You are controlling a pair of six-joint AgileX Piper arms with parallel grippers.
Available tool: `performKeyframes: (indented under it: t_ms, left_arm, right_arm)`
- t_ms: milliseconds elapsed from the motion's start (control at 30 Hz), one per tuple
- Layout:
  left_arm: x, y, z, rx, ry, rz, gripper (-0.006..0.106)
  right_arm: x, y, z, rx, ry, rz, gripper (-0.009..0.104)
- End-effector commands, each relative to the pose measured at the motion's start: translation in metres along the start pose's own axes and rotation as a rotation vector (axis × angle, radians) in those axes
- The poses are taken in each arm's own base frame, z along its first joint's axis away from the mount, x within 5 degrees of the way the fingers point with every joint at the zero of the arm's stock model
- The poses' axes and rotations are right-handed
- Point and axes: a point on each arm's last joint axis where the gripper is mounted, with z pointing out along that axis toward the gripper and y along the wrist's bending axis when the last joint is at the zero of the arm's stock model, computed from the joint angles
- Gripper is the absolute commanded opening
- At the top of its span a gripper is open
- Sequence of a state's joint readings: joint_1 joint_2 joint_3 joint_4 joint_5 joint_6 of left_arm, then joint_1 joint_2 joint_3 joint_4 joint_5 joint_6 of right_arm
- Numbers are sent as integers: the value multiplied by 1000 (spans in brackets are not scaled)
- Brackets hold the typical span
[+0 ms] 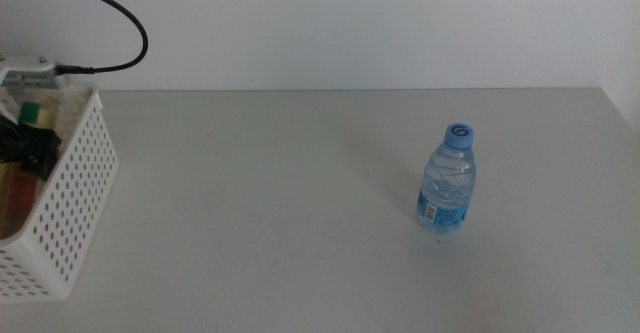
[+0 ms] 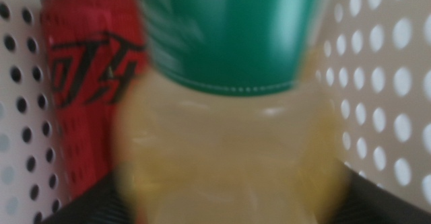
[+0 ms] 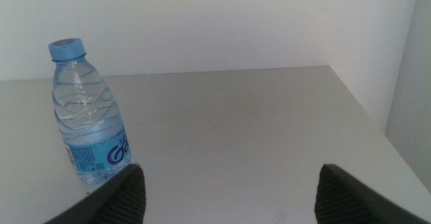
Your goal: Use arms to grab the bottles and put them into the dustbin to the left of the table.
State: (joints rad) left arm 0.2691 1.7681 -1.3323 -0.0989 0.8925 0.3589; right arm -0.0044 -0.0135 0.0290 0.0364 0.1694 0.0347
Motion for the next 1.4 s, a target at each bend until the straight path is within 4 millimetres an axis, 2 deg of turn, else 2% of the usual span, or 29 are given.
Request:
performKeyframes:
  t_ms: [0, 133, 233, 400, 533, 633, 733, 833, 933, 1033, 1200, 1367]
  left_arm:
    - [-13, -1, -33, -20, -135, 4, 94]
    - [-14, 0, -36, -26, -154, 3, 94]
    - [-19, 0, -46, -34, -190, -6, 94]
    - [-30, -1, -84, -41, -283, -28, 93]
    - [-29, -8, -113, -7, -330, -37, 93]
    - [-22, -19, -139, 64, -380, -59, 93]
    - [-13, -39, -160, 132, -446, -54, 93]
    - [3, -62, -177, 103, -488, 34, 93]
    - [27, -88, -189, 48, -512, 159, 93]
    - [53, -111, -198, 39, -593, 197, 93]
    - [110, -138, -194, 168, -628, 174, 93]
    - [165, -146, -181, 269, -741, 210, 93]
  right_arm:
    - [-12, 0, -3, 3, -114, -12, 64]
    - [-12, 0, -3, 3, -114, -12, 64]
    - [-12, 0, -3, 3, -114, -12, 64]
    - [-12, 0, -3, 3, -114, -12, 64]
    - [-12, 0, -3, 3, -114, -12, 64]
    - [-12, 0, -3, 3, -114, -12, 64]
    - [-12, 0, -3, 3, -114, -12, 64]
    - [-12, 0, -3, 3, -114, -12, 64]
    - [-12, 0, -3, 3, -114, -12, 64]
    - [-12, 0, -3, 3, -114, -12, 64]
    - [-12, 0, -3, 3, -114, -12, 64]
    - [-12, 0, -3, 3, -114, -12, 64]
